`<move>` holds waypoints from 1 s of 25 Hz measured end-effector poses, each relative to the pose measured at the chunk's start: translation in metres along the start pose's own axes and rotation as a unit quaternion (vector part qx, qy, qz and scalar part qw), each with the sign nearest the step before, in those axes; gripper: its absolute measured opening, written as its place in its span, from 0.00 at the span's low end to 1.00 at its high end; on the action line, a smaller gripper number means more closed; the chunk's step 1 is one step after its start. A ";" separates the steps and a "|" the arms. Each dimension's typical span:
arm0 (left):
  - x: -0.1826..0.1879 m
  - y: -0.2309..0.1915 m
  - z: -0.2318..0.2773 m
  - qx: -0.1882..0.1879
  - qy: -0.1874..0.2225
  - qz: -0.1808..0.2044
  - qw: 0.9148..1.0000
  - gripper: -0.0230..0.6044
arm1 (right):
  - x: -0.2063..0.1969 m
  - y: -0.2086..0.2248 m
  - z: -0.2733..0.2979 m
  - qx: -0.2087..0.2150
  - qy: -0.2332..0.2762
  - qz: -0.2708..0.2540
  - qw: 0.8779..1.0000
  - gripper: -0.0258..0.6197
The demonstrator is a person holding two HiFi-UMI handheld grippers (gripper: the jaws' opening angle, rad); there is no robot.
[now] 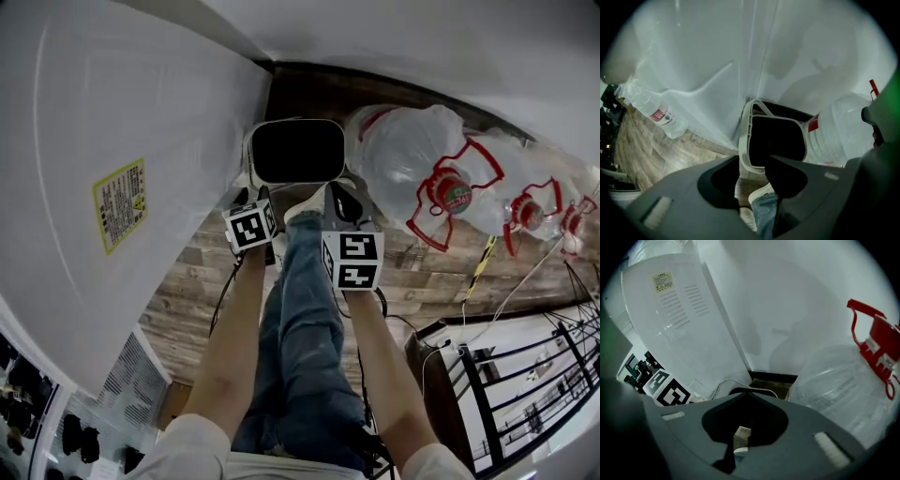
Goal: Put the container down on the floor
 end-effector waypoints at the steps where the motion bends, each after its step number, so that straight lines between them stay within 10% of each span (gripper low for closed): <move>1: 0.001 0.002 -0.004 -0.001 -0.001 0.006 1.000 0.31 | 0.001 0.000 -0.003 -0.001 0.000 -0.003 1.000 0.08; 25: 0.048 0.107 -0.179 -0.108 0.100 0.162 0.976 0.11 | 0.084 0.005 -0.159 -0.009 0.097 -0.066 0.993 0.08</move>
Point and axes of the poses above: the fingertips, and each gripper's own axes: z forward along the fingers, y to its right, x out of its top, the point moved 7 cm from there along -z, backward along the fingers, and after that the axes turned 12 degrees about -x, right-handed, at the moved point
